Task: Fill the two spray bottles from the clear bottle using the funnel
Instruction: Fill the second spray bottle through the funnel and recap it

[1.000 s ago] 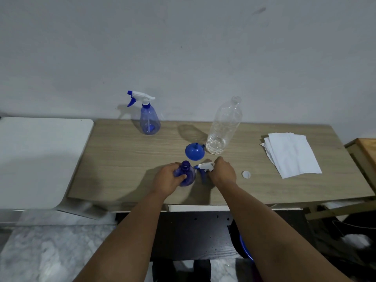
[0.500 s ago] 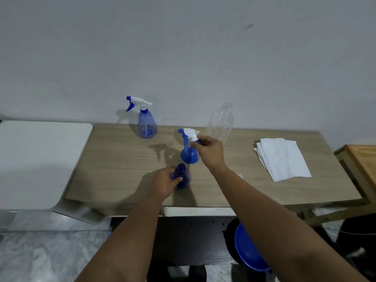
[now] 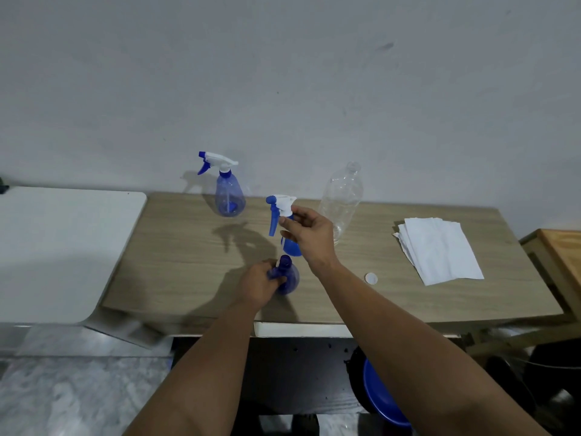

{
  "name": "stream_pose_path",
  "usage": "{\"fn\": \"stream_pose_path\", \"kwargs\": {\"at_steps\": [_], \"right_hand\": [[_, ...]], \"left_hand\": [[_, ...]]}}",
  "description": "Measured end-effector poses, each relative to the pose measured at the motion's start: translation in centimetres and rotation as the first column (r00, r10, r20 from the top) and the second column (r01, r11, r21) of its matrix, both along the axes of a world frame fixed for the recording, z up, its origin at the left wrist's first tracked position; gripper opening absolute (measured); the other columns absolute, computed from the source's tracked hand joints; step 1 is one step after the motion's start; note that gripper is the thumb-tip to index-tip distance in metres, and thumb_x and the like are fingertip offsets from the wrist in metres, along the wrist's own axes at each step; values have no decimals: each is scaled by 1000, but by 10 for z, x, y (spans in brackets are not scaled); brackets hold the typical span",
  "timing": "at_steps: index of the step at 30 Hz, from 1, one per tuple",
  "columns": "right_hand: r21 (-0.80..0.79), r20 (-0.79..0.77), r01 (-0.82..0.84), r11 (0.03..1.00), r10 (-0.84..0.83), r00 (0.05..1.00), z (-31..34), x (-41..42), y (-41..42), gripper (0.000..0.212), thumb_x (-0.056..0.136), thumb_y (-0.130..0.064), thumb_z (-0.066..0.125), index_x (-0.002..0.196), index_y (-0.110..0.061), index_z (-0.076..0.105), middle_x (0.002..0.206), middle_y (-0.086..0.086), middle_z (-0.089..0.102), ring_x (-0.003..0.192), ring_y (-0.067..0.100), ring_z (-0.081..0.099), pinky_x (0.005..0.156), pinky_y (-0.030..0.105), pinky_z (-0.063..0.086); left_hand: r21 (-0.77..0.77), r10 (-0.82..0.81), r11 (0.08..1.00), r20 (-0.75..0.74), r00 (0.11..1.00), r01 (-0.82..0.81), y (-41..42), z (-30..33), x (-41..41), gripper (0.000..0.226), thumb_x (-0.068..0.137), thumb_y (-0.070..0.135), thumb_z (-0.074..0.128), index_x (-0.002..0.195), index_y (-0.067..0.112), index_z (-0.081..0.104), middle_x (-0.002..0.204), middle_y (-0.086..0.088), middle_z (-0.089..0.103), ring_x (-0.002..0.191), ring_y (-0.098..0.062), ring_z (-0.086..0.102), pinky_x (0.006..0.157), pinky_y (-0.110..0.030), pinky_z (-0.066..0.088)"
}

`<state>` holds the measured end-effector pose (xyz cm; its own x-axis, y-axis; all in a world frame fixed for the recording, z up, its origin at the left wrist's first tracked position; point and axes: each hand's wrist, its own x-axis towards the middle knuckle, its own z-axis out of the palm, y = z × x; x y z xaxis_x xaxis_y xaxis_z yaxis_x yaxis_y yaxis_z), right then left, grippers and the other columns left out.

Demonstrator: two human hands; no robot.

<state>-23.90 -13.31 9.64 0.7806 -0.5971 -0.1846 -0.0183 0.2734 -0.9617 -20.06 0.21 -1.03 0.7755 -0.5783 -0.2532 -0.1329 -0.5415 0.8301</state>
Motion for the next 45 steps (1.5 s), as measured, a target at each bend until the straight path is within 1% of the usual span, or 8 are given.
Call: {"fn": "stream_pose_path", "kwargs": {"at_steps": [12,15,19,23,27,33,38,45], "right_hand": [[-78,19,-5,997,6,1000,2,1,-13,32,85,3,81,114,-4,70,91,10,69,82,20,70,78,34,64],[-112,-18,-65,992,63,998,-15,-6,-11,29,87,8,75,112,-8,73,90,2,75,78,12,70,74,27,61],[-216,-96,-143,966,125,988,-44,-15,-3,30,84,8,77,113,2,75,99,15,78,81,8,70,80,26,57],[-232,-149,-181,956,149,978,-68,-27,2,30,79,10,81,106,-1,72,100,9,78,89,10,74,84,28,59],[-238,-155,-185,953,151,976,-82,-35,0,33,80,8,82,110,2,70,103,13,78,97,20,75,88,38,62],[-263,-164,-179,948,139,977,-85,-40,-2,36,77,8,83,107,-6,70,101,7,79,100,21,75,85,31,61],[-327,-183,-161,931,105,977,-88,-41,7,28,80,1,81,105,-11,77,98,2,80,97,18,75,87,30,58],[-314,-271,-32,949,-57,961,-90,-39,18,29,74,-5,81,97,-13,67,88,1,75,80,14,71,76,35,60]], "left_hand": [[18,35,999,-48,998,-35,-2,1,0,30,81,19,77,110,23,70,100,-1,74,94,-20,68,92,-45,53],[6,22,1000,-21,1000,-22,-1,1,0,29,78,22,74,106,23,71,94,0,74,90,-21,68,87,-43,54],[39,51,998,-4,999,-51,-2,2,-1,23,82,19,74,105,20,72,91,-2,74,86,-23,68,77,-37,53],[94,58,994,52,997,-63,-1,2,-3,15,85,17,71,99,11,71,82,-3,69,80,-26,67,59,-28,38],[121,48,991,59,997,-55,-1,8,-4,15,83,8,68,97,11,69,82,-2,67,76,-21,62,58,-25,37],[118,42,992,35,999,-46,0,4,0,15,81,15,72,95,10,74,85,-8,74,80,-28,69,70,-36,52],[96,56,994,28,998,-58,-1,8,-3,11,85,16,72,79,18,64,69,1,62,66,-21,60,56,-26,37],[106,117,988,-35,993,-113,-3,7,-7,17,86,7,66,102,6,71,81,-12,70,73,-27,64,65,-31,44]]}}
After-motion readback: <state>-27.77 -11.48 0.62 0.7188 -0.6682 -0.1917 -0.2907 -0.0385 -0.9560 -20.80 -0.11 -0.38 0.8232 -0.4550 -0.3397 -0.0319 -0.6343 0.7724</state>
